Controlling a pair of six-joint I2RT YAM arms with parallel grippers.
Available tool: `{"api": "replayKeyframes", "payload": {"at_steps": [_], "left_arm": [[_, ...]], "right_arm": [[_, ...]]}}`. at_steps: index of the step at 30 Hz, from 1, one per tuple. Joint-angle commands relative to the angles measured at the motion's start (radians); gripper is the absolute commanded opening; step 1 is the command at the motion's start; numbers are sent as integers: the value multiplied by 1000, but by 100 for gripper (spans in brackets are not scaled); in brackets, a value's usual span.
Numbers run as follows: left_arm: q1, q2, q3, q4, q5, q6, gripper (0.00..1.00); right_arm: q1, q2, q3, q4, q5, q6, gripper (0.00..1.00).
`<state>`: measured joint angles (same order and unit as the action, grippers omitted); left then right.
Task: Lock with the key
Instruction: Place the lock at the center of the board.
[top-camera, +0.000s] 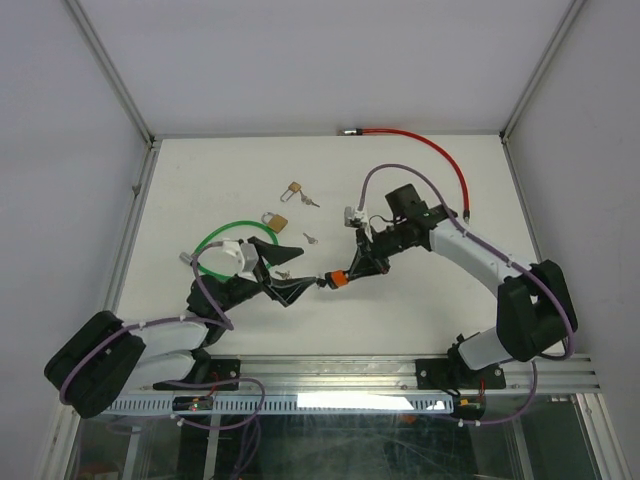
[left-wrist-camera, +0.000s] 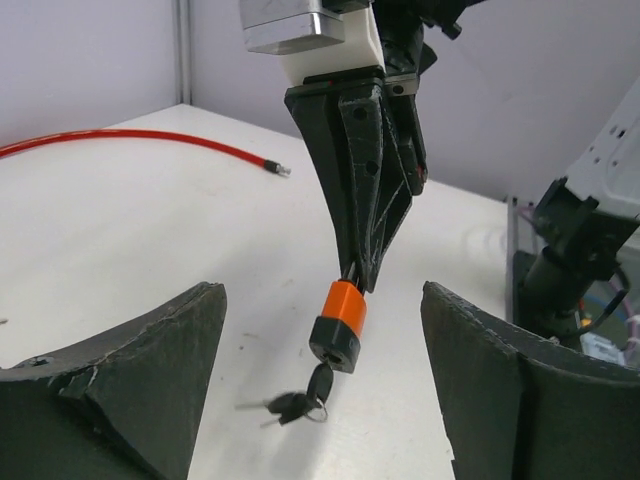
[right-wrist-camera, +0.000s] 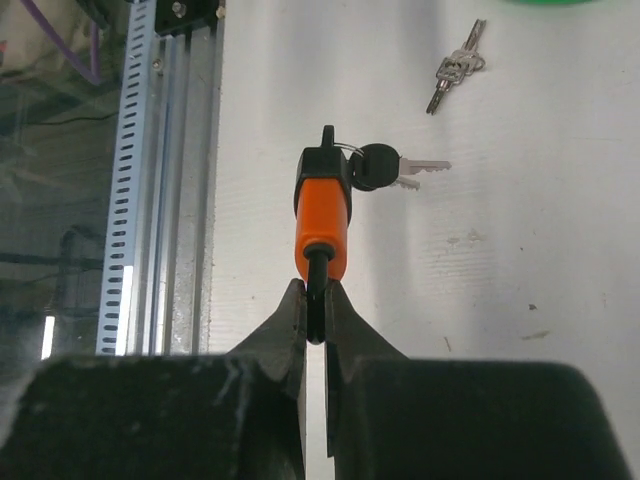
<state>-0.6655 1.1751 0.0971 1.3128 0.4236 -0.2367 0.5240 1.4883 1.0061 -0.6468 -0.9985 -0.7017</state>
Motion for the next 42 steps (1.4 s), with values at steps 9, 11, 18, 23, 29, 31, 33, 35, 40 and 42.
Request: {"api": "replayKeyframes", "payload": {"at_steps": [9,11,18,23,29,31,33,35,40,42], "left_arm": [[4,-212,29,-236,-29,-317,88],[4,-189,51,-249,-41,-375,87],[3,-151,104,-355,-115,-463,81],[-38,-157,121,-403,-207,-414,76],[-159,-160,155,-441,-314,-256,75],[-163,-142,169,-442,-303,-253,72],[-164,-118,185,-439,-289,-256,69],[-166,-91,197,-428,-280,-266,66],[-176,-53,233,-452,-281,-278,61],[-180,-40,248,-473,-281,-279,60]], "right_arm": [[-227,-184,33,-131,-305,-75,0],[-245,-195,25,-113,-316,-57,0],[-268,-199,11,-82,-326,-21,0],[-270,-193,3,-61,-326,3,0],[-270,-183,-1,-52,-325,14,0],[-271,-180,-2,-50,-325,17,0],[-271,-177,-4,-49,-326,20,0],[-270,-176,-4,-47,-325,22,0],[-271,-177,-6,-45,-326,25,0],[-270,-175,-6,-44,-324,27,0]]}}
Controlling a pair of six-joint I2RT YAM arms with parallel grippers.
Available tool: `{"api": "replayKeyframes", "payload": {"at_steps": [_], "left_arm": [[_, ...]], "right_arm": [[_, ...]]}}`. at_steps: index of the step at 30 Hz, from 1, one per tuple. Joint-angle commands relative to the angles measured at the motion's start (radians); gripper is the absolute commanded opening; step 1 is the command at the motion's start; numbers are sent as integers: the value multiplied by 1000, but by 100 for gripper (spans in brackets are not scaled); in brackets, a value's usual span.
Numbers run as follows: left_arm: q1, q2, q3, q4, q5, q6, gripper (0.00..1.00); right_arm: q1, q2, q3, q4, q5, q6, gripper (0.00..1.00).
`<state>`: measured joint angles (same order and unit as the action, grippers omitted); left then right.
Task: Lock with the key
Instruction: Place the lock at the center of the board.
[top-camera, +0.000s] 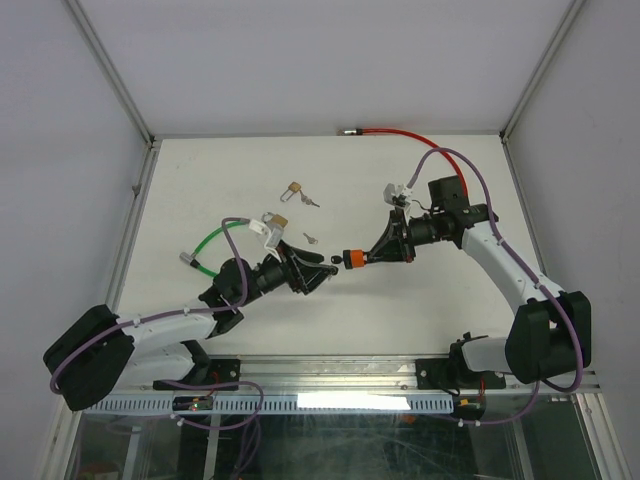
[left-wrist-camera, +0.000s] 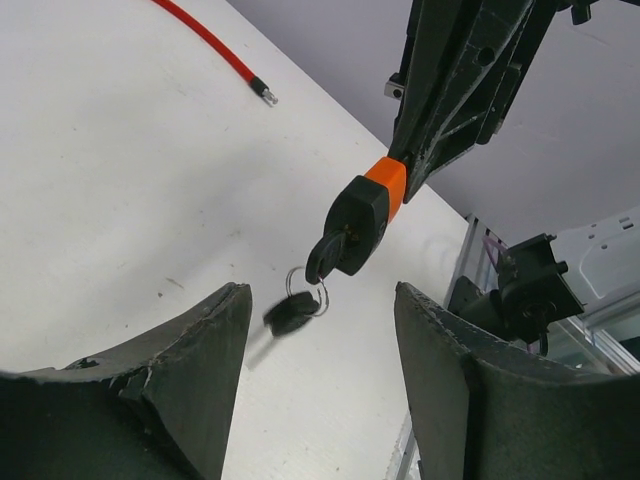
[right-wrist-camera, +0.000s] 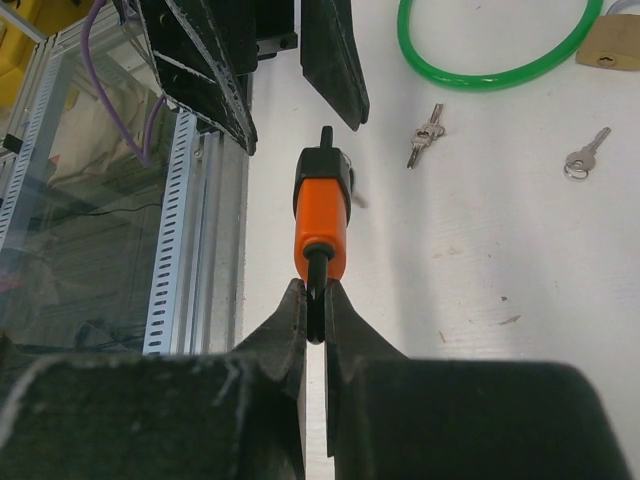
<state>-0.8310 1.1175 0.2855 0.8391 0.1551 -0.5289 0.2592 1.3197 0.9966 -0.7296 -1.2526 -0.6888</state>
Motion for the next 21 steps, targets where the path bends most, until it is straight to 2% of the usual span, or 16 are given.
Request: {"api": "replayKeyframes", "payload": {"at_steps": [1,7,17,21], "left_arm": [[-17,23,64,-2,-15,12,59],[-27,57,91,-14,-13,13,48],[-37,98,125,-23,-13,20,37],[-38,105,130,-25,2,28,16]], "right_arm": [[-5,-7,3,40,-72,16,0],[-6,-7,1,42,-71,20,0],[-6,-10,-3,48,-75,29,0],[-5,-11,-4,49,-74,31,0]]}}
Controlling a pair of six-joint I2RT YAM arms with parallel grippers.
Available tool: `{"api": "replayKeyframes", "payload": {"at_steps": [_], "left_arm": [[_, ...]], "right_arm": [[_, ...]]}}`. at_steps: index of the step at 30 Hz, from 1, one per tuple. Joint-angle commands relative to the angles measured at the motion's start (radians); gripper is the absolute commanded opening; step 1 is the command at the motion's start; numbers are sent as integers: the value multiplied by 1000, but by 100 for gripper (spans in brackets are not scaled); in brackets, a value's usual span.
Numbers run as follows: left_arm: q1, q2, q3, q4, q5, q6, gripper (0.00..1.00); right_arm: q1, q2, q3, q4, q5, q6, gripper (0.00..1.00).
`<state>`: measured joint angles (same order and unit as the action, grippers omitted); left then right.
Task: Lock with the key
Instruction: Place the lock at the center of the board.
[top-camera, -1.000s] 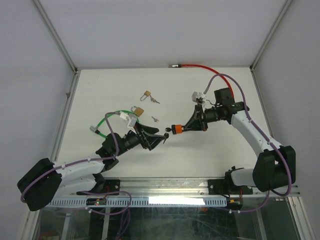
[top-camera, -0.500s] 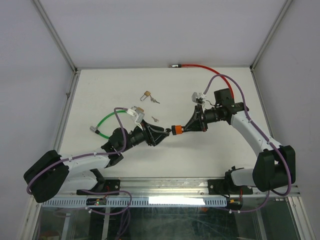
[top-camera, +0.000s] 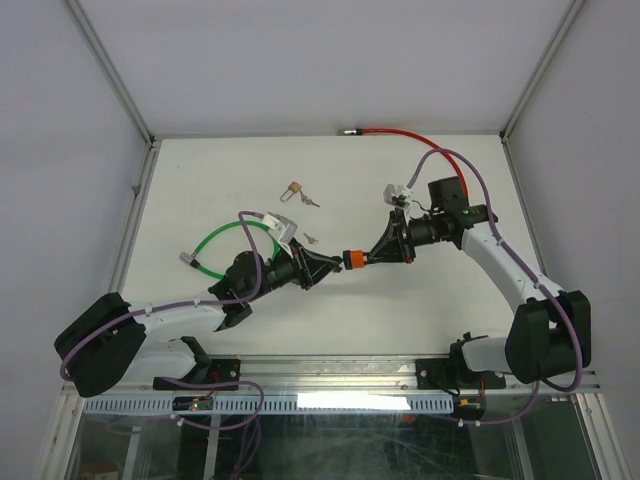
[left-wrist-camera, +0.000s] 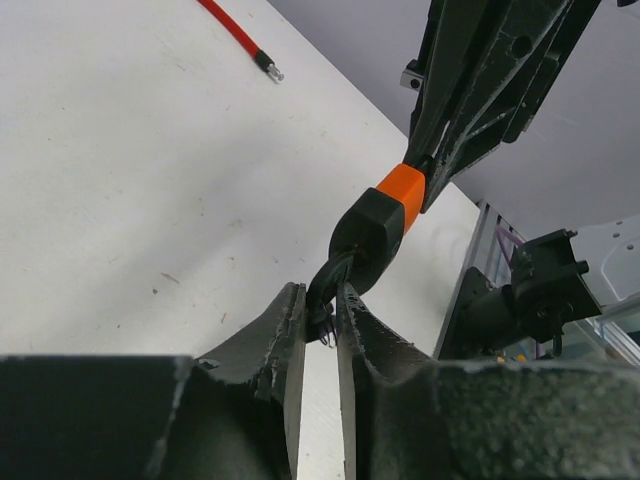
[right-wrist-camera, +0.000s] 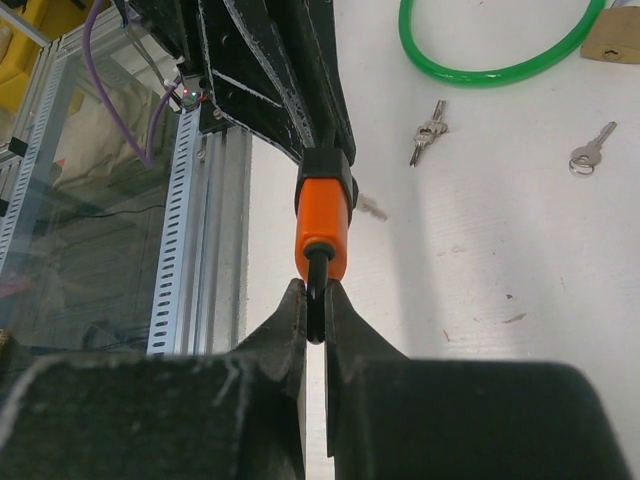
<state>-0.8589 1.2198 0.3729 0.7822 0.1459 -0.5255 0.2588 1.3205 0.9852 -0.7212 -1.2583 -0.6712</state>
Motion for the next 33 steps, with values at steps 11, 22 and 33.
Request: {"api": "replayKeyframes", "payload": {"at_steps": [11,22,33], "left_arm": [[-11,-94,-6,-102,-197,113,0],[-7,-162,-51,-217,-413,148,0],[16,-172,-88,-108,-316,95,0]], "right_arm": [[-6,-18,14,49,-47,38,0],[-29,-21,7,142,-10,160,0],[-77,-51,-33,250,0,243,0]]}}
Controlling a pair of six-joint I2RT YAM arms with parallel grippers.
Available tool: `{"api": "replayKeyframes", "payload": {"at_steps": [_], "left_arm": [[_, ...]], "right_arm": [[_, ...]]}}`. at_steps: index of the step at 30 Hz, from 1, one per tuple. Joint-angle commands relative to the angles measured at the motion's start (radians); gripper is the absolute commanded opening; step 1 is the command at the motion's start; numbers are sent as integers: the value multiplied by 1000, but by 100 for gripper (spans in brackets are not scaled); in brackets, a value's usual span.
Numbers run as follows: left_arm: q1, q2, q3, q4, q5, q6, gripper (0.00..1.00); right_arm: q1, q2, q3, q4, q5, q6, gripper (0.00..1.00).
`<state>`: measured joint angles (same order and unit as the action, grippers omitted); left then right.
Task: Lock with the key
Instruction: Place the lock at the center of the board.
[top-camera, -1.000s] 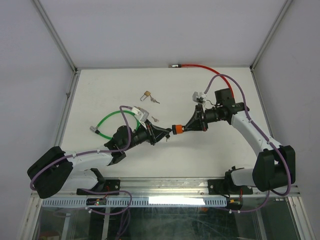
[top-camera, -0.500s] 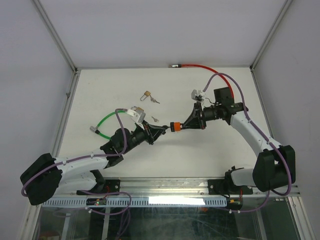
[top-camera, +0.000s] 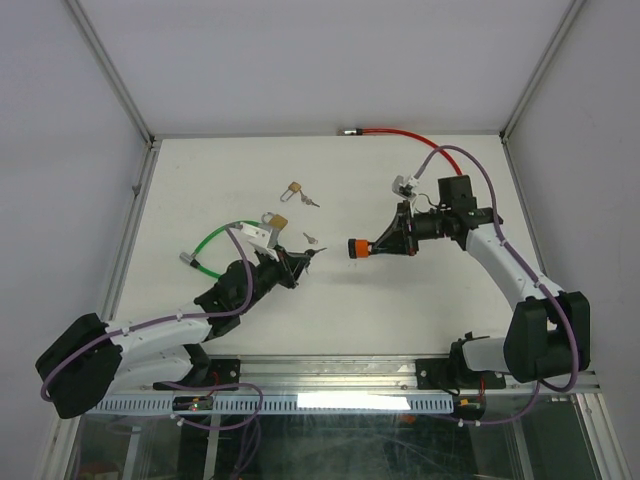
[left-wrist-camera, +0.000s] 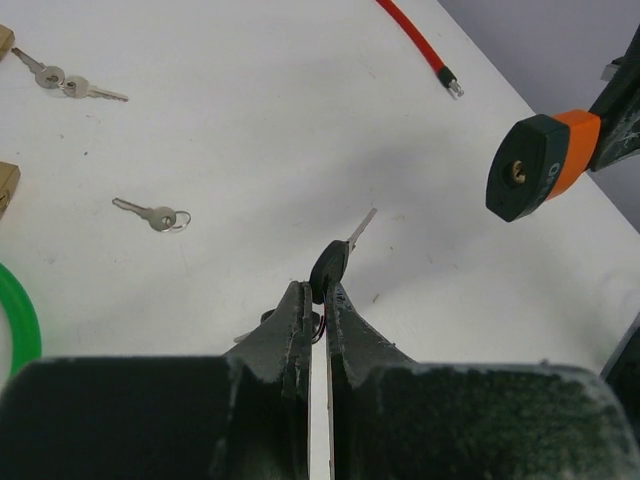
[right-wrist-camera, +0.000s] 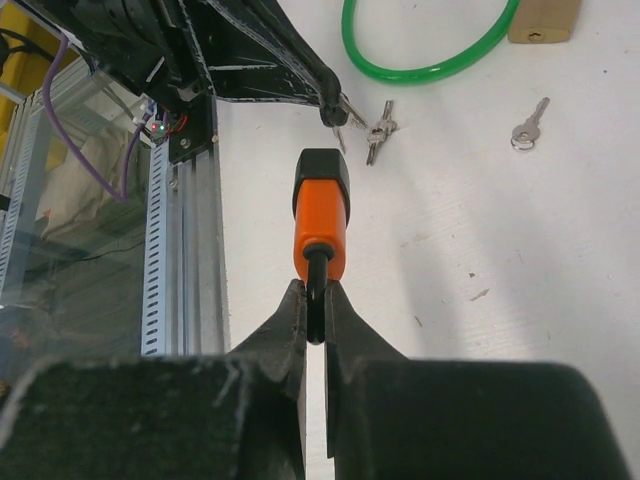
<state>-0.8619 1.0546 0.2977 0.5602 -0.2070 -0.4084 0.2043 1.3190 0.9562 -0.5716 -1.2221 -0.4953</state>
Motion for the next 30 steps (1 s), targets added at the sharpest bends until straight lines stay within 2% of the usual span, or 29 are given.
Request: {"api": "replayKeyframes", "payload": {"at_steps": [1,3,5,9,13,22,25,30], "left_arm": [[22,0,-20,139,48,-35,0],[31,16,-34,191,77,-61,0],[44,40,-40,238,117,-88,5],[86,100,-34,341,240,-156,8],[132,190,25,387,348,-192,9],[178,481,364,170,354,-279,1],[186,578,462,137,307,-338,2],[189,748,667,-16,185,-457,2]], "right_arm": [[-28,-52,-9,112,-32,78,0],[-39,-59,-17,136,-27,97,0],[-46,-64,-24,156,-23,112,0],[-57,-67,-36,195,0,150,0],[-69,-61,-50,237,24,191,0],[-127,-57,-83,351,67,318,0],[-150,-59,-95,385,83,352,0],[-181,-31,-104,414,122,394,0]]}}
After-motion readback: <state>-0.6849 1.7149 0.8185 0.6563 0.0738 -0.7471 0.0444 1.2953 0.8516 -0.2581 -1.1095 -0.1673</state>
